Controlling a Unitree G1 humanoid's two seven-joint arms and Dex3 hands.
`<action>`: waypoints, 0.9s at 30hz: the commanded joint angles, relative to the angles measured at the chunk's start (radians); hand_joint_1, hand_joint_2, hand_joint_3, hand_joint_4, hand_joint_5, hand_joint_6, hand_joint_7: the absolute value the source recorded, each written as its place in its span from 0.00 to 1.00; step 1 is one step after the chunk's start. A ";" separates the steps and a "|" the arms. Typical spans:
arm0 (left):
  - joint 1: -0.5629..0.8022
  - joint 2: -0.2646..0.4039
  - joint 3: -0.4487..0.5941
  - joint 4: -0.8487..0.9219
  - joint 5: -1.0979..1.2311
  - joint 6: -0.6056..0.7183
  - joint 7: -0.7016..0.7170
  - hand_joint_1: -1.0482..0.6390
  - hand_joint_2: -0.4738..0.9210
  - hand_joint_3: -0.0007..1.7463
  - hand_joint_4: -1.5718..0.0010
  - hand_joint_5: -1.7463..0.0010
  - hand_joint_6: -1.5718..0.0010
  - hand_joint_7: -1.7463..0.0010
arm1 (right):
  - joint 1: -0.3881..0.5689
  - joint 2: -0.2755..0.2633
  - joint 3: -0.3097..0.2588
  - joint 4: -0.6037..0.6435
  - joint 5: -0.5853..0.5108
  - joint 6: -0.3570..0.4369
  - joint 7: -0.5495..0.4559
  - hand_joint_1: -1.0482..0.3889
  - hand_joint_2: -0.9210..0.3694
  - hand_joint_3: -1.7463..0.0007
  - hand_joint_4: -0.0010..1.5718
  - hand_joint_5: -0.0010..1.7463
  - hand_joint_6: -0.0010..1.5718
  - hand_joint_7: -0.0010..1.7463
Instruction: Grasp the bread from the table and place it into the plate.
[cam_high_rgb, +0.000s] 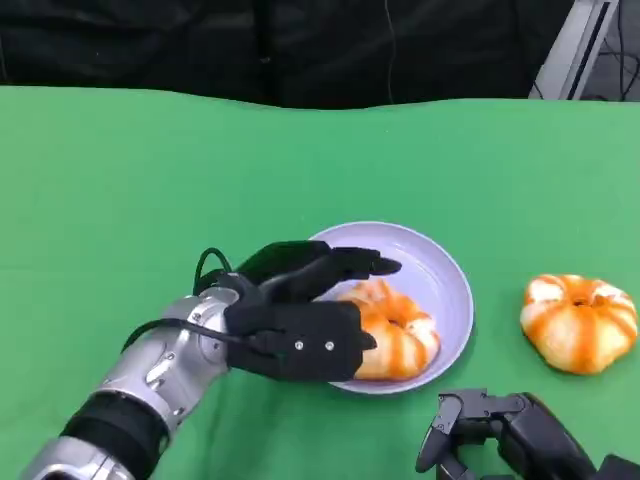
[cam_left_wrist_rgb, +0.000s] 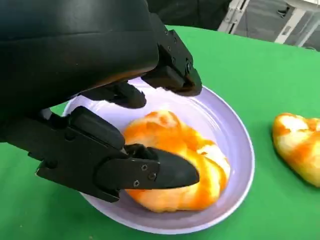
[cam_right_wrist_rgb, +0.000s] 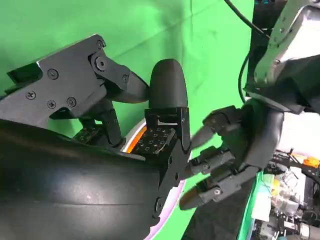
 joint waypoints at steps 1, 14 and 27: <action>-0.010 0.024 0.026 -0.016 -0.044 -0.005 -0.039 0.07 1.00 0.46 0.76 1.00 0.81 1.00 | 0.009 -0.007 -0.004 -0.005 0.002 -0.002 -0.007 0.63 0.27 0.41 0.53 0.87 0.57 0.64; 0.083 0.000 0.166 -0.049 -0.286 -0.108 -0.068 0.07 1.00 0.45 0.73 0.99 0.77 0.99 | 0.005 -0.005 -0.005 0.006 0.004 -0.014 -0.006 0.65 0.25 0.43 0.55 0.84 0.58 0.63; 0.388 -0.059 0.370 -0.379 -0.749 -0.005 -0.274 0.09 1.00 0.40 0.64 0.98 0.71 0.99 | 0.003 -0.009 -0.006 0.015 0.010 -0.027 0.002 0.65 0.25 0.43 0.55 0.84 0.57 0.64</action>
